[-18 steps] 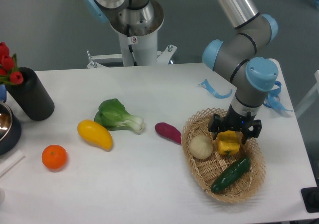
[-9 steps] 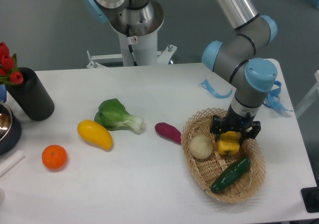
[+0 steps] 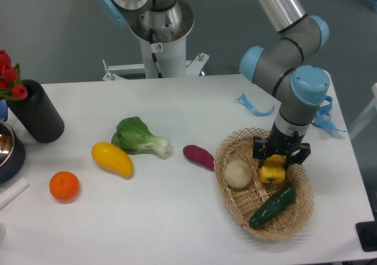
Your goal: Pick up the yellow pepper from the basket
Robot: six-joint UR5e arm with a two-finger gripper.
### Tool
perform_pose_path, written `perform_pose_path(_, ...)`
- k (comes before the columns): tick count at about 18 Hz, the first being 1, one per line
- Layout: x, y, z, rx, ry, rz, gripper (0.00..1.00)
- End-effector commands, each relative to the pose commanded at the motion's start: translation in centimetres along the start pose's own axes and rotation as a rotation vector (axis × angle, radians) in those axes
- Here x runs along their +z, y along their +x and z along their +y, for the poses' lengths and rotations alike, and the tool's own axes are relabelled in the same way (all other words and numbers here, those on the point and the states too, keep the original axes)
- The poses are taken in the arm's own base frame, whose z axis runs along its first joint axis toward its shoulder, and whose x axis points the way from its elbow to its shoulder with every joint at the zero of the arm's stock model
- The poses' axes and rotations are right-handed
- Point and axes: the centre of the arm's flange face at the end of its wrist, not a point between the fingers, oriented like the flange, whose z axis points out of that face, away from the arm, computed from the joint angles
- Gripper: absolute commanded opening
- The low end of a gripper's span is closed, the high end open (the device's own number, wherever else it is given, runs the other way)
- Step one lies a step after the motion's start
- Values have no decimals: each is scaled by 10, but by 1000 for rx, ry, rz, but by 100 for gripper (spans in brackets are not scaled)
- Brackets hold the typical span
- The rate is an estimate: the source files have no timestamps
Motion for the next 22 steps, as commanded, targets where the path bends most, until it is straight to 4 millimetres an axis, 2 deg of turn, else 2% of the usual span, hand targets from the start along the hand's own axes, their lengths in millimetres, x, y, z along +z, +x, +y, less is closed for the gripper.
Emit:
perform_pose_path(3, -43, -4, -6, 113, -37, -115, 30)
perform_pose_path(5, -81, -5, -11, 129, -4, -157, 30)
perform_pose_path(7, -107, -8, -8, 162, 14, -192, 30)
perform_pose_path(8, -113, -10, -7, 181, 14, -197, 30)
perform_pose_path(10, -129, -23, 8, 191, -4, -193, 30)
perform_pose_path(15, -159, -33, 20, 200, -50, -129, 30)
perform_pose_path(22, -180, -40, 35, 199, -3, -114, 30)
